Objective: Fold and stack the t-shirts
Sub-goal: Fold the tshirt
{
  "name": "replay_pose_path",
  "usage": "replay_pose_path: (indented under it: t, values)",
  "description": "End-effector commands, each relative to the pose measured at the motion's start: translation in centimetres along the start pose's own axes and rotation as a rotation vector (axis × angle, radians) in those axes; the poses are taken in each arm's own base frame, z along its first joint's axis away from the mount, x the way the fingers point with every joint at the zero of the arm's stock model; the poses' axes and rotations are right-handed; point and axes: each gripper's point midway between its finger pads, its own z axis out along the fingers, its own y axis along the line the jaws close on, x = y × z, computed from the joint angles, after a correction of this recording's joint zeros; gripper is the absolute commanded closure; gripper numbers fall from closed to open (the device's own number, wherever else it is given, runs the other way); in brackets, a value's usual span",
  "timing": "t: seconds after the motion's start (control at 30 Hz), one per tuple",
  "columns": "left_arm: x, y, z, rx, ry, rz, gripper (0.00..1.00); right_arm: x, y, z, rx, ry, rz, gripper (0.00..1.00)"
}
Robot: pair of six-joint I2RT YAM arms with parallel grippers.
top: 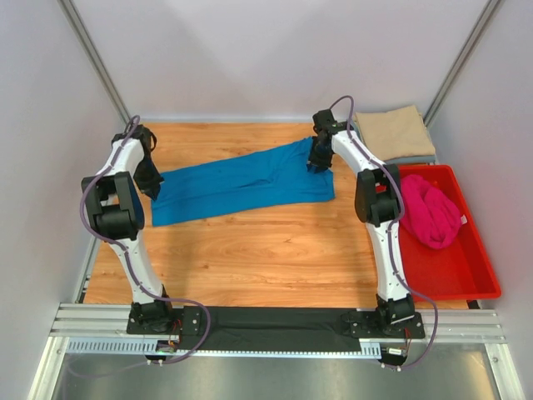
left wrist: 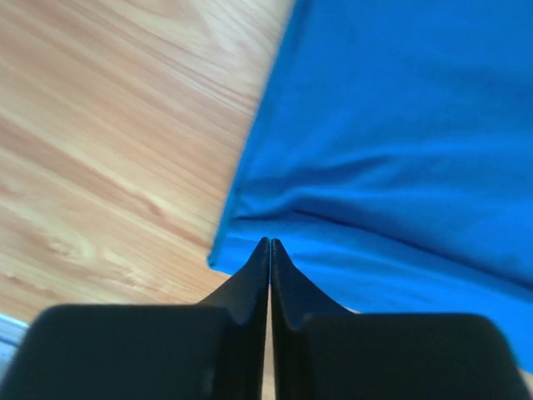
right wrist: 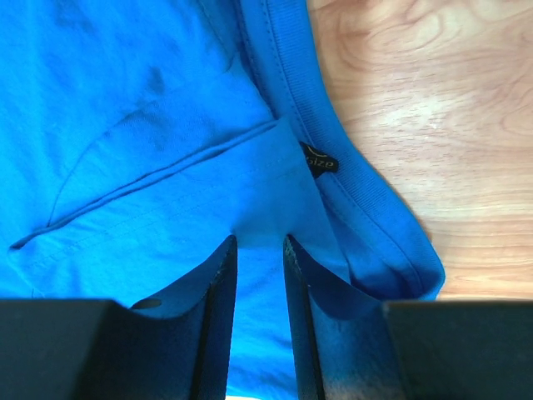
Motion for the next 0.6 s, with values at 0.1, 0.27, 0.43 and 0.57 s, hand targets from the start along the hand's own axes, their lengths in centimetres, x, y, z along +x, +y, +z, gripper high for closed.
replay_pose_path:
  t: [0.1,0.27,0.43,0.57]
  values:
    - [2.2,-2.9,0.2,0.157,0.067,-0.014,1.0,0.1,-0.5,-0.1,-0.002,0.005,-0.021,0.69]
    - [2.3,-2.6,0.9,0.135,0.066,0.002,1.0,0.3,-0.4,0.1,-0.009,0.008,-0.021,0.69]
    - [0.8,-1.7,2.0,0.053,0.034,0.015,1.0,0.0,-0.2,0.2,-0.015,0.0,-0.015,0.69]
    - [-0.2,-1.8,2.6,0.027,0.042,0.034,1.0,-0.1,-0.5,0.2,-0.002,-0.003,-0.015,0.69]
